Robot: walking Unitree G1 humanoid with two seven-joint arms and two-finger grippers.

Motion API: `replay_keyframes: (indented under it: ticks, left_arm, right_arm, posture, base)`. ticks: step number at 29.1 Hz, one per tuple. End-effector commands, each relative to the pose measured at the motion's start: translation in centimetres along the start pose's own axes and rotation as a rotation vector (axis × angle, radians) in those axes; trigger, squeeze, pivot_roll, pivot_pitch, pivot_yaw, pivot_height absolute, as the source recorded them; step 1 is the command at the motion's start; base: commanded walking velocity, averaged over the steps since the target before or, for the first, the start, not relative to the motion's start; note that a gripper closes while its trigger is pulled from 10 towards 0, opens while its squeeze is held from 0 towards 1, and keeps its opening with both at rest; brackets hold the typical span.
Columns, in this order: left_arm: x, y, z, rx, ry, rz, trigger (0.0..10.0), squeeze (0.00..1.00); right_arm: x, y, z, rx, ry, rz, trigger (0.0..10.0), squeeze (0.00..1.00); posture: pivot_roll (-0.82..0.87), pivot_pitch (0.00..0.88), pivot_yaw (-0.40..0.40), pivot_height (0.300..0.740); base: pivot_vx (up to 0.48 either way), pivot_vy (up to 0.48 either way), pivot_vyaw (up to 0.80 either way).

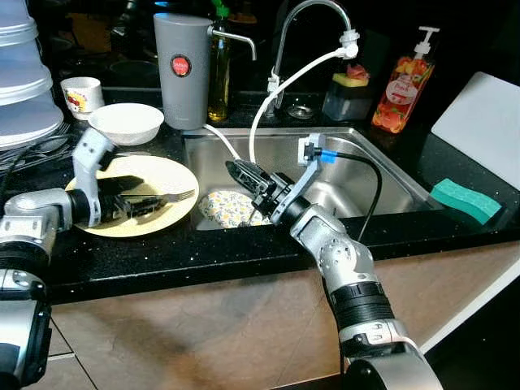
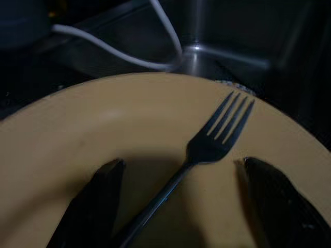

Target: Kitchen organization

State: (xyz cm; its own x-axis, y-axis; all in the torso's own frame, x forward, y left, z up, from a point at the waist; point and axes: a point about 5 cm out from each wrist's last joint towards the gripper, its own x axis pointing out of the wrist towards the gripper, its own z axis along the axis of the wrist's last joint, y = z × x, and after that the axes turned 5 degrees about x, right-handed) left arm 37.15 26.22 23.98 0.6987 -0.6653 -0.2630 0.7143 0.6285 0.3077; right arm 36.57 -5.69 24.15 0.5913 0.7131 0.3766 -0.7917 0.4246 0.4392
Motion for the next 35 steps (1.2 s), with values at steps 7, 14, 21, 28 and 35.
replay_keyframes:
  ticks: [7,14,21,28,35]
  left_arm:
    - [0.0,0.0,-0.9,0.157,0.161,0.009,10.0,0.0]
    - [0.3,-0.3,-1.4,0.164,0.192,-0.026,9.4,0.0]
    - [0.3,-0.5,-1.7,0.157,0.198,-0.043,7.9,0.0]
    - [0.3,-0.6,-1.9,0.111,0.187,-0.065,6.8,0.0]
    - [0.4,-0.9,-1.9,0.041,0.174,-0.122,0.0,0.0]
  right_arm:
    - [-0.3,0.1,0.2,-0.021,0.013,0.01,10.0,0.0]
    - [-0.6,0.0,-0.4,-0.151,0.13,0.023,10.0,0.0]
    - [-1.4,0.9,-1.3,-0.273,0.314,0.192,10.0,0.0]
    - [-3.0,2.8,-2.8,-0.303,0.493,0.417,10.0,0.0]
    - [-3.3,2.9,-3.3,-0.296,0.522,0.434,10.0,0.0]
  posture:
    - [0.1,0.059,-0.103,0.74]
    - [0.09,0.061,-0.099,0.74]
    - [0.09,0.061,-0.098,0.74]
    - [0.09,0.06,-0.099,0.74]
    - [0.09,0.061,-0.097,0.74]
  base:
    - [0.0,0.0,0.0]
    - [0.0,0.0,0.0]
    - [0.0,0.0,0.0]
    - [0.0,0.0,0.0]
    - [0.0,0.0,0.0]
